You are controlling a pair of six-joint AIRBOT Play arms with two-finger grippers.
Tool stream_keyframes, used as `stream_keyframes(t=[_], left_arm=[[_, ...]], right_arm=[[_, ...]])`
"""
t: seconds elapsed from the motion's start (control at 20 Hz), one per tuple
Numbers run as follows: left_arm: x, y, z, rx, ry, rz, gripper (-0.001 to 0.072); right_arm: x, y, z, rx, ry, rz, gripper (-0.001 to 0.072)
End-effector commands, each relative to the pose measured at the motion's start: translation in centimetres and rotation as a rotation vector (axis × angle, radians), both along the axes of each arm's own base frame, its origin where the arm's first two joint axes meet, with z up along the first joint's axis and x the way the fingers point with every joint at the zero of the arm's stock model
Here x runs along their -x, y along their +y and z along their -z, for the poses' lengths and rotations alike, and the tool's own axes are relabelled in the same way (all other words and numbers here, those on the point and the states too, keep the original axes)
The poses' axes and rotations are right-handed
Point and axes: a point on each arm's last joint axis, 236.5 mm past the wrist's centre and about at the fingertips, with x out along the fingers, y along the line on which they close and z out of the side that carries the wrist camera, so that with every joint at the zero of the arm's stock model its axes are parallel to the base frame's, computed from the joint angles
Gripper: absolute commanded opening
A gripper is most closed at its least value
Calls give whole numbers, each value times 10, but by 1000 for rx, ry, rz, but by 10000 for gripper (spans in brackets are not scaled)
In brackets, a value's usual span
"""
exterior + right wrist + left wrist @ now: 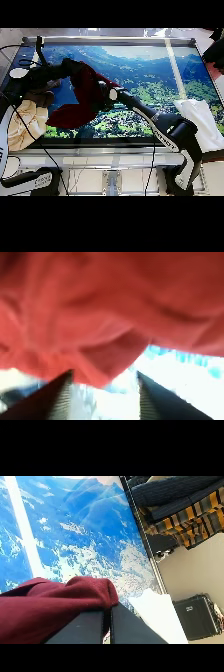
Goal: Fold the shirts.
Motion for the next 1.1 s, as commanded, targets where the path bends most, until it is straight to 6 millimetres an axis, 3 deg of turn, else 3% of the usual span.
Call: stream_keyframes(t=[0.0,0.05,0.1,0.15,0.2,0.35,0.45,0.6,0.75,0.95,1.05], left_arm=[[0,1,-1,-2,-4,-2,16],[0,1,-1,-2,-4,-2,16],[0,1,-1,-2,-4,-2,16],[0,1,-1,-2,-4,-2,16],[-1,1,-1,-8,-12,-3,16],[-11,14,-3,-30,-52,-47,15],[-13,26,-10,-28,-65,-75,15],[-6,43,-38,-29,-124,-113,14],[17,44,-81,-31,-221,-119,14],[64,42,-141,-64,-381,-121,14],[92,37,-149,-143,-422,-80,14]], right_arm=[[-14,15,4,-58,-30,67,377],[-15,17,6,-63,-30,73,375],[-13,18,11,-65,-13,76,303],[-11,19,16,-63,-3,77,96],[-11,19,18,-59,-1,75,11],[-14,12,2,-38,-24,42,11],[-26,-6,-32,33,-122,-15,10],[-46,-48,-115,145,-311,-51,10],[-58,-107,-230,227,-551,3,9],[-42,-203,-390,260,-836,148,9],[-28,-251,-458,231,-970,260,9]])
